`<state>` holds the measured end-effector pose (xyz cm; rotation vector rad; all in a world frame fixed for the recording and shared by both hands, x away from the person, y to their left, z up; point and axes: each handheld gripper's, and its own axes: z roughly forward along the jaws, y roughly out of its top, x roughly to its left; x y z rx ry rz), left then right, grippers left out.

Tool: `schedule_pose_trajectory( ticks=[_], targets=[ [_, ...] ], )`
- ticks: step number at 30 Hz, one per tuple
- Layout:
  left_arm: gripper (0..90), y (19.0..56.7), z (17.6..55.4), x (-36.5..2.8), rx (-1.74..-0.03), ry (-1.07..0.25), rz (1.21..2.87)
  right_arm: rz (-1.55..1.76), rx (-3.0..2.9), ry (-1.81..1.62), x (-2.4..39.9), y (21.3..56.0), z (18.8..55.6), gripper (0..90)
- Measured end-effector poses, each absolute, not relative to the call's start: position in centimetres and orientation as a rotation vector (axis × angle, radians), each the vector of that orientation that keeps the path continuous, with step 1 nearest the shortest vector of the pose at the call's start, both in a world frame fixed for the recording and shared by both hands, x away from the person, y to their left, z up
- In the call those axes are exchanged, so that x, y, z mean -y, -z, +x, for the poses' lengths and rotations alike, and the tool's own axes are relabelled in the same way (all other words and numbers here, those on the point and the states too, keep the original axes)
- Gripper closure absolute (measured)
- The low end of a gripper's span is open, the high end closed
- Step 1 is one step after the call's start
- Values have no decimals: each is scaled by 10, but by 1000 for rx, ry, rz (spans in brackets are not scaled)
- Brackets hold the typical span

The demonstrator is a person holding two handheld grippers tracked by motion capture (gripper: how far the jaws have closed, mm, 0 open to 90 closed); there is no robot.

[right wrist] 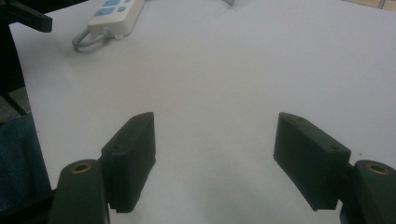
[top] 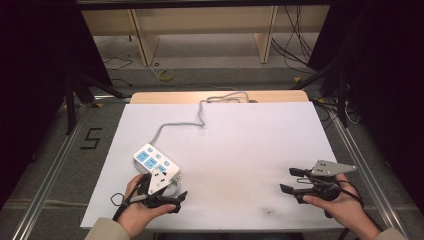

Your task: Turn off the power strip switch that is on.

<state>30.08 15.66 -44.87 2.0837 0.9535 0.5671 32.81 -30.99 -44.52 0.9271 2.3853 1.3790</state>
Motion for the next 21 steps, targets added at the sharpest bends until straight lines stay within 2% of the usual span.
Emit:
schedule_pose_trajectory(
  ticks=[7, 10, 15, 18, 21],
  targets=[
    [162, 448, 300, -158, -962, -579, 2075, 925, -2385, -1379, 309, 445, 328, 299],
    [215, 448, 301, -160, -982, -588, 2072, 927, -2388, -1376, 309, 445, 328, 299],
    [460, 443, 303, -166, -1045, -616, 2020, 929, -2385, -1380, 309, 445, 328, 299],
    [650, 443, 304, -169, -1065, -599, 2054, 926, -2388, -1378, 309, 446, 329, 299],
    [773, 443, 304, -170, -1080, -586, 2076, 924, -2391, -1376, 309, 445, 328, 299]
  ],
)
